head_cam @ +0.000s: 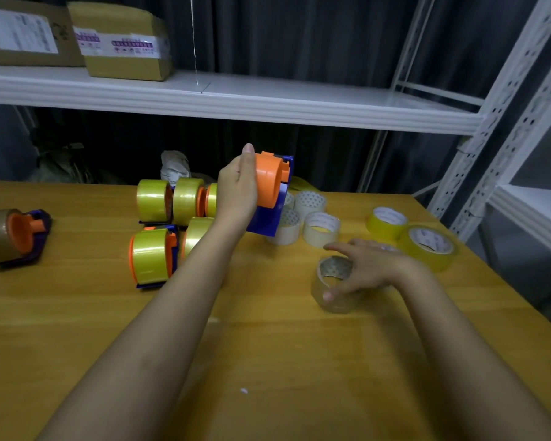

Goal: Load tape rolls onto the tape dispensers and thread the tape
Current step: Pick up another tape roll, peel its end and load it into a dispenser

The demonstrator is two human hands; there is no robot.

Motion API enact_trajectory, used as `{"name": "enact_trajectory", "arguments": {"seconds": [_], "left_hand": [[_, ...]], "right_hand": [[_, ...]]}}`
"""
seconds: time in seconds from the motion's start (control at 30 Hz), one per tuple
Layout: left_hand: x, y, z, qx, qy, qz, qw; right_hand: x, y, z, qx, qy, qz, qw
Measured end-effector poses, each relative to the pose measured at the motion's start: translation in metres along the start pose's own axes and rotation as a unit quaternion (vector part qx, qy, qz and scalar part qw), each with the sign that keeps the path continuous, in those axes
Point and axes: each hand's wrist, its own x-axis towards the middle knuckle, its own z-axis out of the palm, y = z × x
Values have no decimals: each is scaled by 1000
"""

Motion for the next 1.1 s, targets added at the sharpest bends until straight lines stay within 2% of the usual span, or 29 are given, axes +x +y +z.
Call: {"name": "enact_trajectory", "arguments": {"seconds": [0.1,0.23,0.33,0.37,0.43,0.47,0.57,0.63,0.7,0.77,0.83,0.9,0.97,1.1], "left_hand": [[-7,4,3,-6,-10,3,1000],[-12,7,6,-5,-15,13,1000],[-15,8,9,-4,-18,15,1000],[-16,8,10,-1,-20,15,1000],[-18,7,13,-2,-24,14,1000],[-19,7,16,-5,-26,11,1000],[-19,6,24,-11,-29,3,1000],[-20,5,30,-17,-34,5,999],[-21,5,36,-16,-38,8,999],[-22,5,41,-16,-40,6,999],[-20,6,47,-17,-42,6,999],[-20,6,54,-15,-42,5,999],[-19,4,61,-14,-46,5,999],[-17,0,75,-1,-54,8,999]], "right_hand": [[3,-8,11,14,52,-34,998],[16,-31,22,147,176,-102,968],[18,-16,25,146,257,-48,954],[16,-4,26,107,256,-1,961],[9,21,29,22,202,97,974],[4,31,31,-3,183,119,976],[-1,43,41,10,230,60,971],[0,37,47,68,259,-3,964],[3,26,48,132,250,-52,958],[6,20,45,221,252,-78,939],[11,24,35,258,302,-79,915],[24,37,25,226,356,-49,905],[41,55,14,178,368,11,913],[74,82,2,81,290,121,946]]}}
